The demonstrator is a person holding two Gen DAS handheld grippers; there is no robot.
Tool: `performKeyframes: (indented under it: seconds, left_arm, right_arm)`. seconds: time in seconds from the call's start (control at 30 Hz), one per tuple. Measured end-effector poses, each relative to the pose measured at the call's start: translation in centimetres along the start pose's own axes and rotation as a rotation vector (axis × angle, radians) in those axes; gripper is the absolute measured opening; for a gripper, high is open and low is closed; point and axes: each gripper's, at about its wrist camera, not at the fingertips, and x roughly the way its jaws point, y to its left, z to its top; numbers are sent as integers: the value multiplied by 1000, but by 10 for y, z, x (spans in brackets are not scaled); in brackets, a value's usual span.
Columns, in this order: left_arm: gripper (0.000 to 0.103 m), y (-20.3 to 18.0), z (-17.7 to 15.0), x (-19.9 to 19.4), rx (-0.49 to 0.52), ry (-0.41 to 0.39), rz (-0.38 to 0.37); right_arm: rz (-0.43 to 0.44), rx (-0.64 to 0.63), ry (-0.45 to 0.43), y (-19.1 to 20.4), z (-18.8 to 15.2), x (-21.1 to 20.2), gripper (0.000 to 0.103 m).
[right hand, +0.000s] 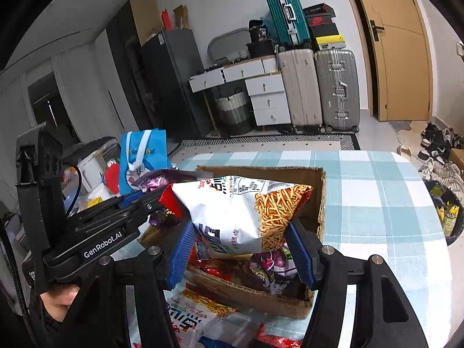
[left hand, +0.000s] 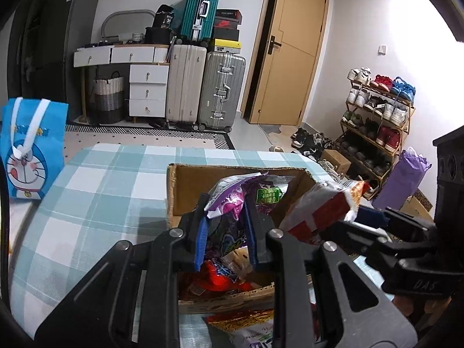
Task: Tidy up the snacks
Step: 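Carry both bags over the cardboard box and open both grippers to drop them, then move both grippers back to the remaining snacks beside the box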
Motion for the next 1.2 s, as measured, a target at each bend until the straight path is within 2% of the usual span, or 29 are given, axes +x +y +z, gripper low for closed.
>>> performKeyframes:
  seconds: [0.13,0.3,0.7,0.77,0.8,0.83,0.87,0.93,1.0,1.07,1.2]
  left_arm:
    - [20,2,-1,11,-12,12,0]
    - [20,1,-3,24,-4,28,8]
    - [21,-8,-10,42,45,70,14]
    - [30,-11,-11,39,63,75,2]
    - [42,-12,-11,37,68,78,-2]
    - [51,-12,-12,35,69,78,-1]
    - [56,-10,-13,31,68,75,4]
    - [73,-6,-15,23,52,79,-11]
    - [80,-1,-17,11,37,75,-24]
    - [83,1,-19,-2,35,61,-36]
    - [102,4,-27,-32,51,42,-22]
  right_arm:
    - [-11,-11,20,-1,-2,10,62]
    - [-79,-74,10,3,-6,19,62]
    - [-104,-89,33,-5,-10,28,64]
    - [-106,-103,29,-3,-11,24,68]
    - [-109,-119,17,0,-11,20,70]
    - [-113,-135,5,3,-13,16,77]
    - [-121,-146,-9,6,-14,11,87]
    - [-133,-148,-37,8,-16,0,95]
    - [-129,-131,-58,7,-17,-13,99]
    - [-136,-123,-78,6,-18,-25,102]
    - [-173,-123,-76,4,-29,-45,102]
